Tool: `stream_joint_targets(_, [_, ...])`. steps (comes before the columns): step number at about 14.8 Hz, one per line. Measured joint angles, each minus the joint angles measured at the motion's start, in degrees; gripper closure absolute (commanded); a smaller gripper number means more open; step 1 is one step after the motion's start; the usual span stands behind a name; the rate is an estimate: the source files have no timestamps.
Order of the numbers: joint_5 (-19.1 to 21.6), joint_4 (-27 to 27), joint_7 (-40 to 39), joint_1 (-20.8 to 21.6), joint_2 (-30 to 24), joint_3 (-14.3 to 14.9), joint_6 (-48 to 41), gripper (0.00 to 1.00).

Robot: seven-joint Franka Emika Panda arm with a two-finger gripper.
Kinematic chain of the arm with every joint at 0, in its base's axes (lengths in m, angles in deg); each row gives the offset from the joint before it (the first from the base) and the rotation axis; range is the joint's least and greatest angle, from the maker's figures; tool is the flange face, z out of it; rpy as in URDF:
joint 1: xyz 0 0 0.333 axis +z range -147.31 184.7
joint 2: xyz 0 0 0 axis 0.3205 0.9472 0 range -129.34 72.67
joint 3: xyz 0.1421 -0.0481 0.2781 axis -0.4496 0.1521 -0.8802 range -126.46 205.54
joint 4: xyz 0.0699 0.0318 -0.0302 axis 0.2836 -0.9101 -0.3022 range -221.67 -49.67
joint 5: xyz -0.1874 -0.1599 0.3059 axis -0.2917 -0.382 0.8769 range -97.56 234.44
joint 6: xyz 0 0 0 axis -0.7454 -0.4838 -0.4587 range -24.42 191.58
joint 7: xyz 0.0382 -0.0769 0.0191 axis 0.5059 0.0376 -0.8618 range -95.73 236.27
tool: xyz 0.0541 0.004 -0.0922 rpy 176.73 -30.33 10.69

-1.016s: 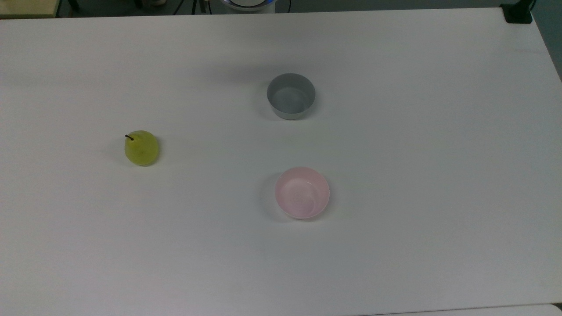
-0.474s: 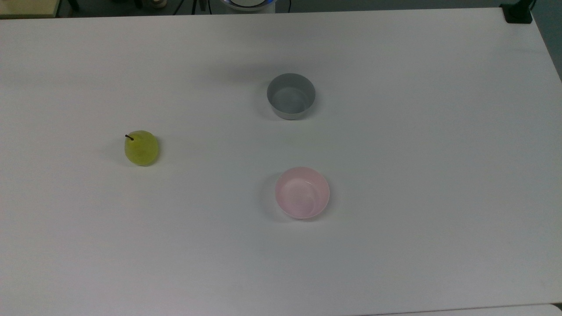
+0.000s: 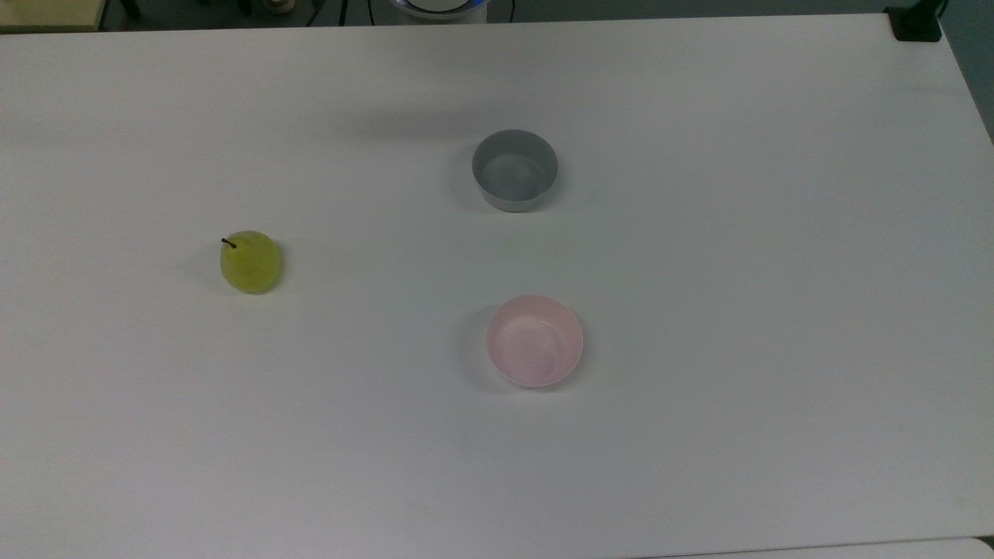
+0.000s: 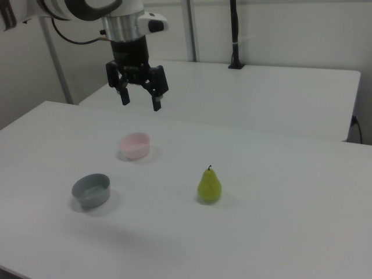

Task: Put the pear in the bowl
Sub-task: 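Move the open gripper over the green pear and lower onto it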

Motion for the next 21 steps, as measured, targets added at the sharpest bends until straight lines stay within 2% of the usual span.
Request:
stream_joint_targets(3, [0.03, -1.25, -1.73, 0.04, 0.06, 2.69, 4.09, 0.00])
stream_joint_targets(9, [0.03, -13.68, -6.49, 0.16, 1.64, 6.56, 23.72, 0.00])
stream_joint_targets(12, [0.03, -18.90, -8.34, 0.16, 3.85, 7.36, 30.96, 0.00])
stream_joint_targets(19, [0.00, -19.67, -10.44, 0.64, 13.52, 7.35, 41.03, 0.00])
stream_joint_targets(21, [0.00, -19.64, -11.07, 0.64, 14.58, 7.35, 41.56, 0.00])
